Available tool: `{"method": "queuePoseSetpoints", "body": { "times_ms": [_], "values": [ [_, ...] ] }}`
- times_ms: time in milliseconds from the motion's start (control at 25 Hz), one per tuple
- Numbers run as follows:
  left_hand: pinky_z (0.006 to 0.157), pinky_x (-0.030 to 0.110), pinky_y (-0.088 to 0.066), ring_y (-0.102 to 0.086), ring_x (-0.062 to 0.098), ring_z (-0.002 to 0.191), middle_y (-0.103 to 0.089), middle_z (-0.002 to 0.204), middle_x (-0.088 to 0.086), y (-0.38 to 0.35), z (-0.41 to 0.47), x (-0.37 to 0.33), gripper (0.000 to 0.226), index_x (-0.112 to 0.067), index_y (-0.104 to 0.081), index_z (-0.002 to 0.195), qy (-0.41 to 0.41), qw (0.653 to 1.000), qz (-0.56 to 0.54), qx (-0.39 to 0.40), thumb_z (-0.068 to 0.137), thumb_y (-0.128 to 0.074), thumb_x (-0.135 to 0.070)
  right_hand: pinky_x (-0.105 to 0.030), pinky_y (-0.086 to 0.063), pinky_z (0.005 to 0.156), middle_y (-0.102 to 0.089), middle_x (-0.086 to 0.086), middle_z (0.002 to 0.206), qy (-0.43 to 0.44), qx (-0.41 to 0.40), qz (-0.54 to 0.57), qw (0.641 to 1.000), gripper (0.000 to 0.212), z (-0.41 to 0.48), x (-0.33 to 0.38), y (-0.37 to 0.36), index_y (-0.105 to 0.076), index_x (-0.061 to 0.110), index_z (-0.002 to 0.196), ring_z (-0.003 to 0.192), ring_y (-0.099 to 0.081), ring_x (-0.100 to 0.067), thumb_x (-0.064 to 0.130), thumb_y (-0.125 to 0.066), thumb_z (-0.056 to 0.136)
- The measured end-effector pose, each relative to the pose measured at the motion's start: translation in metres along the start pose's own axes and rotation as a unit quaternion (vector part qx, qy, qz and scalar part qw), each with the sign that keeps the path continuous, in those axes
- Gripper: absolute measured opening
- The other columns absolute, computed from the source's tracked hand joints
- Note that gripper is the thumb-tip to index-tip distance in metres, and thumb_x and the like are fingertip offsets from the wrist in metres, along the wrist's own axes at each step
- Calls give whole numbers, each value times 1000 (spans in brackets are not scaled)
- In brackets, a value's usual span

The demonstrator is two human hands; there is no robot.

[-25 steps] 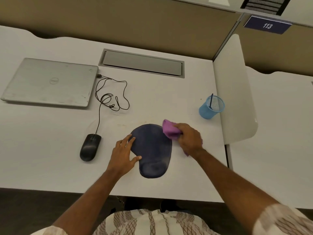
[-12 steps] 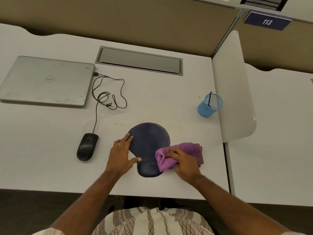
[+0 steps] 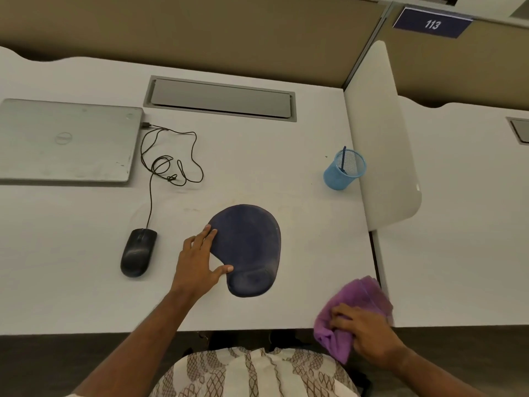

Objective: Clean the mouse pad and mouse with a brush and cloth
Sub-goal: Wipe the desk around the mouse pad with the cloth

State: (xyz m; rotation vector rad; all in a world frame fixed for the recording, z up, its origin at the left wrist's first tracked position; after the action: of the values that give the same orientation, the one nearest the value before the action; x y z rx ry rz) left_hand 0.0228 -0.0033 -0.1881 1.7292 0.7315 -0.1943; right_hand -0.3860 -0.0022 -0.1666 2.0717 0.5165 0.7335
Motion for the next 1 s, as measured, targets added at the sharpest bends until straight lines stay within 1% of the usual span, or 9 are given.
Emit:
{"method": "queuePoseSetpoints", "body": {
  "times_ms": [160, 280, 360, 400, 480, 600, 760, 880, 1000],
  "values": [
    [114, 45, -35, -26, 26, 143, -21, 164, -4, -1, 1, 1, 101, -22, -24, 157, 0, 1000, 1, 3, 78, -73, -61, -3, -38, 83, -59, 30, 111, -32, 39, -27, 998, 23, -35, -23, -9, -64, 51, 98, 92, -54, 16, 49, -46, 83],
    [114, 44, -34, -24, 25, 144, -20, 164, -5, -1, 2, 2, 102, -23, -22, 157, 3, 1000, 2, 6, 78, -72, -62, -18, -50, 85, -66, 15, 108, -53, 40, -58, 996, 23, -59, -39, -20, -70, 39, 99, 98, -63, -4, 33, -50, 90],
    [115, 44, -33, -24, 25, 145, -20, 165, -5, 0, 1, 2, 101, -23, -22, 157, 5, 1000, 0, 10, 78, -72, -62, -24, -50, 85, -69, 7, 102, -75, 56, -40, 995, 14, -72, -51, -28, -73, 29, 90, 90, -63, -10, 26, -60, 91],
    [115, 44, -33, -23, 25, 146, -19, 165, -5, 0, 1, 1, 101, -23, -21, 157, 6, 1000, 0, 10, 78, -71, -62, -21, -50, 83, -70, 9, 100, -97, 30, -56, 993, 9, -72, -52, -17, -73, 30, 86, 86, -63, -7, 29, -65, 89],
    [116, 44, -32, -22, 25, 146, -19, 165, -4, 0, 0, 0, 101, -22, -20, 157, 9, 1000, 3, 11, 79, -71, -62, -7, -45, 81, -59, 26, 113, -82, 7, -71, 994, 20, -57, -45, 18, -69, 41, 105, 89, -60, 3, 44, -59, 87],
    [117, 44, -31, -21, 25, 147, -18, 165, -4, 1, 0, -2, 101, -23, -20, 157, 12, 1000, 1, 14, 80, -71, -61, 3, -41, 61, -47, 31, 121, -64, -71, 12, 995, 40, -12, -18, 88, -56, 50, 123, 69, -60, 10, 39, -50, 85],
    [117, 44, -30, -20, 24, 148, -17, 165, -5, 2, -2, -2, 101, -24, -18, 158, 19, 1000, 3, 15, 80, -70, -61, -14, -50, 72, -60, 12, 119, -2, -213, 79, 974, 48, 118, 32, 173, -66, 33, 117, 89, -62, -7, 17, -54, 73],
    [118, 43, -30, -20, 24, 148, -18, 165, -6, 1, -2, -2, 101, -25, -20, 157, 21, 1000, 11, 12, 79, -71, -63, -28, -50, 87, -60, 5, 125, 4, -174, 64, 983, 40, 219, 65, 188, -63, 28, 122, 105, -61, -20, 18, -61, 83],
    [116, 42, -32, -23, 23, 146, -21, 164, -6, 2, -1, -1, 101, -25, -22, 157, 18, 1000, 14, 6, 77, -72, -63, -15, -41, 90, -60, 6, 128, -12, -91, 84, 992, 34, 273, 72, 169, -60, 30, 127, 115, -58, -18, 23, -59, 93]
  ]
}}
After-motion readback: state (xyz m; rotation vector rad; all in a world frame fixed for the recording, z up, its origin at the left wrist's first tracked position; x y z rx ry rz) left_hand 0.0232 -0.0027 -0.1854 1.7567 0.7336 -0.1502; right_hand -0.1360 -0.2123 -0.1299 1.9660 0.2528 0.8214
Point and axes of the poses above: each hand's wrist, its own z-axis towards the middle knuckle, its own y-axis out of the back of the hand, x = y × z, the point moved 6 cm from there along z, towards the middle knuckle
